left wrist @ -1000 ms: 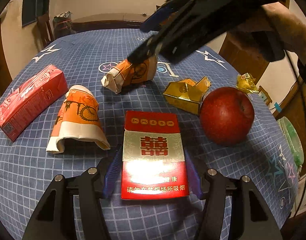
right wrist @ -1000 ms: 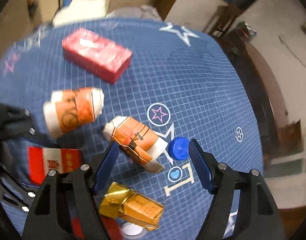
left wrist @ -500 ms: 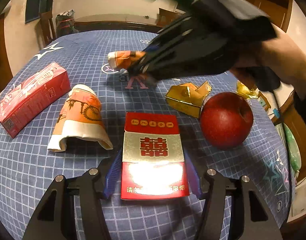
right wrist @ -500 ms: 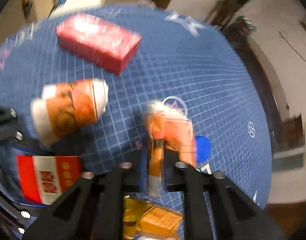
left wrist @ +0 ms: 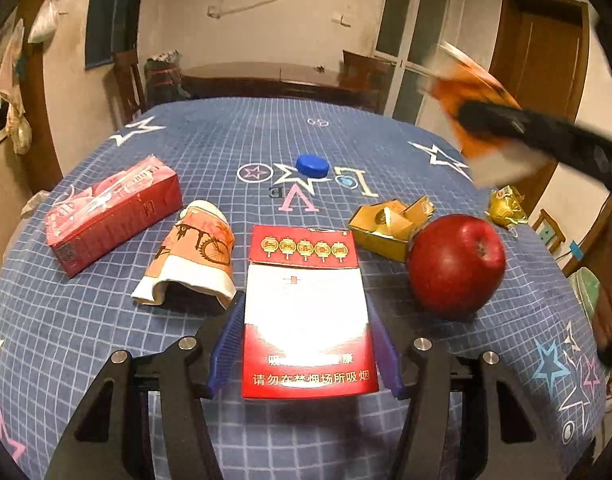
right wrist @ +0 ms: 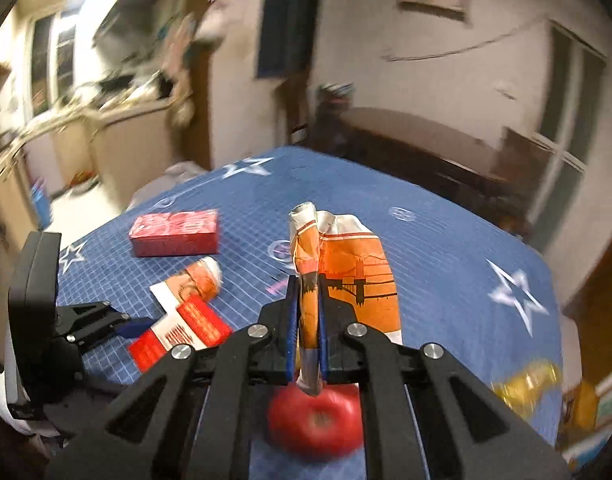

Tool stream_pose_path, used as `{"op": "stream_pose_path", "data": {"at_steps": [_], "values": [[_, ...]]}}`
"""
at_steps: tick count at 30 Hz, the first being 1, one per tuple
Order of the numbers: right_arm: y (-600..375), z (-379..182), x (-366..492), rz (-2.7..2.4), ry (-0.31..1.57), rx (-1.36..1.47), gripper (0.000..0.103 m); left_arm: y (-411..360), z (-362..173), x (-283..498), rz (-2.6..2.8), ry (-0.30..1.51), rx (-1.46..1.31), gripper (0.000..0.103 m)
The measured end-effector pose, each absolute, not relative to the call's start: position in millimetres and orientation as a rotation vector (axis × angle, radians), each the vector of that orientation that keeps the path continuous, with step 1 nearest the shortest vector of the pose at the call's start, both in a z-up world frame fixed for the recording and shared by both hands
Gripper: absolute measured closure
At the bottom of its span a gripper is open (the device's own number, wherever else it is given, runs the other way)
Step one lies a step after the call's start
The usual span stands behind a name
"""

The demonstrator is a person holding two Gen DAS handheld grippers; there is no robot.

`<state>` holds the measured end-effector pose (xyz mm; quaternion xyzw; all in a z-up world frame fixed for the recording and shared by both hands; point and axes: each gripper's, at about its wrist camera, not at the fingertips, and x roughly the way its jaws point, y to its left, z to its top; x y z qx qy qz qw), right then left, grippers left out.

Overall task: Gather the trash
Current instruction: 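Grasp and lift the orange-white paper wrapper with the right tool, then carry the red pack in the left tool while the right tool carries the wrapper over the bin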

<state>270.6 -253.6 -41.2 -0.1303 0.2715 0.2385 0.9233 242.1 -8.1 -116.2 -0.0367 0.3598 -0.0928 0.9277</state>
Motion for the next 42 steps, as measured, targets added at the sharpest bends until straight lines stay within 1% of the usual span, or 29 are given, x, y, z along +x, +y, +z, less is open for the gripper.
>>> {"op": "stream_pose_path", "data": {"at_steps": [9, 17, 29, 42], "values": [[-300.6, -73.1, 196.5, 0.29, 0.469, -0.138, 0.096, -38.2, -76.5, 199.4, -0.173, 0.586, -0.058, 0.044], [-319.0, -86.3, 173.0, 0.216, 0.45, -0.067, 0.096, -69.3, -58.1, 173.6, -0.183, 0.52, -0.021, 0.044], [-351.8, -74.8, 145.9, 0.158, 0.426, -0.037, 0.096, -115.1, -37.2, 155.8, -0.251, 0.481, 0.008, 0.044], [-442.0, -58.5, 117.7, 0.008, 0.438, -0.008, 0.096, -205.5, -19.8, 153.1, -0.385, 0.458, 0.054, 0.044]]}}
